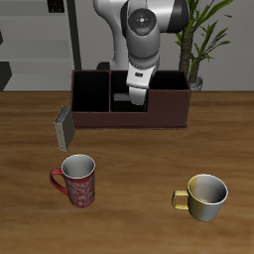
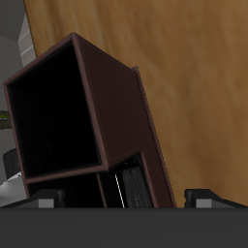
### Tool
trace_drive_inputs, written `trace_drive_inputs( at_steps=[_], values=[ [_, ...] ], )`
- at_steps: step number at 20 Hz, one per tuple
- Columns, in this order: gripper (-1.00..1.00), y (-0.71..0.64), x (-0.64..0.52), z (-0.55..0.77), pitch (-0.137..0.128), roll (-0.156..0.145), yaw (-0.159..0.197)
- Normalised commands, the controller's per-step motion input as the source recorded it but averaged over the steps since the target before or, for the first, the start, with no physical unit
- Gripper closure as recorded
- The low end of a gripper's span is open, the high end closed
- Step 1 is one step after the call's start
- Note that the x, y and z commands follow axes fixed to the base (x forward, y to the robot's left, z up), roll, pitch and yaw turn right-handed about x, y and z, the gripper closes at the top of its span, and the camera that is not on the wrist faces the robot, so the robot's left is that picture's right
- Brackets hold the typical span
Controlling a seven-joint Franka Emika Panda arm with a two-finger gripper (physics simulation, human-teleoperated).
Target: Place the black book into the back desk caddy's front compartment
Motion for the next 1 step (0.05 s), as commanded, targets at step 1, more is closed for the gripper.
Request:
trace_drive_inputs(
  at_steps=[1],
  values=[
    [-1.0,-0.09,0.12,0.77,-0.27,0.056,-0.328]
  ],
)
